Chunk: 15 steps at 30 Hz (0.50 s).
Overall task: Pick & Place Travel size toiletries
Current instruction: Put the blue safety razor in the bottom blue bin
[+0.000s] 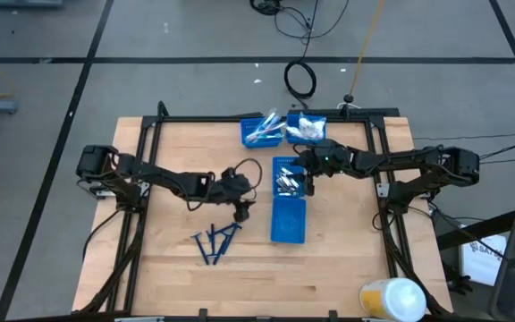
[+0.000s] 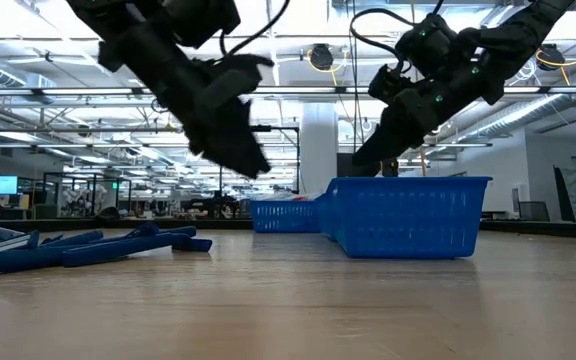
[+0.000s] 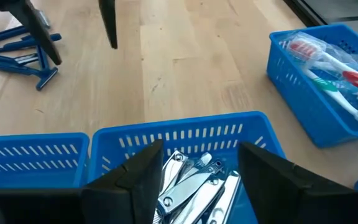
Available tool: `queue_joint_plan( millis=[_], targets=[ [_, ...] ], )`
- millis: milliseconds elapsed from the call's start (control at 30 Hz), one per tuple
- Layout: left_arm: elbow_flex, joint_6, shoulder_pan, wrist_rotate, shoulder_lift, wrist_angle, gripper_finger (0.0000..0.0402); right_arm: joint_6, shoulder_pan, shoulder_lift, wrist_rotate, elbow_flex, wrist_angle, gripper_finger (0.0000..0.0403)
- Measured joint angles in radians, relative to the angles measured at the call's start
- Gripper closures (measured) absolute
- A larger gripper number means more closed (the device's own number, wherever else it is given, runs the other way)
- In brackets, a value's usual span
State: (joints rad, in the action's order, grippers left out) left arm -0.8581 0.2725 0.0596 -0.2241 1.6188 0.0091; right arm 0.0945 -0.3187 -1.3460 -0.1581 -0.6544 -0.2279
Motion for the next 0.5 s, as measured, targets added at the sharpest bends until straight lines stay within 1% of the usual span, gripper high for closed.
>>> queue_joint_plan(
  millis=[133,233,400,500],
  targets=[
    [0.0,0.001,0.039,0.025,0.0,-0.147,0.0149,0.004,0.0,0.0,0.0,0.0,-0.002,0.021],
    [0.0,0.053,0.067,0.042,0.0,-0.213,0.0149,0.004,0.0,0.0,0.0,0.0,-0.009,0.0209],
    [0.0,0.213,0.105,0.042,0.0,-0.266,0.0149,0.065,0.0,0.0,0.0,0.0,-0.021,0.0207],
    [0.0,0.363,0.135,0.072,0.0,-0.331,0.0149,0.093,0.0,0.0,0.0,0.0,-0.06,0.0208]
  ],
)
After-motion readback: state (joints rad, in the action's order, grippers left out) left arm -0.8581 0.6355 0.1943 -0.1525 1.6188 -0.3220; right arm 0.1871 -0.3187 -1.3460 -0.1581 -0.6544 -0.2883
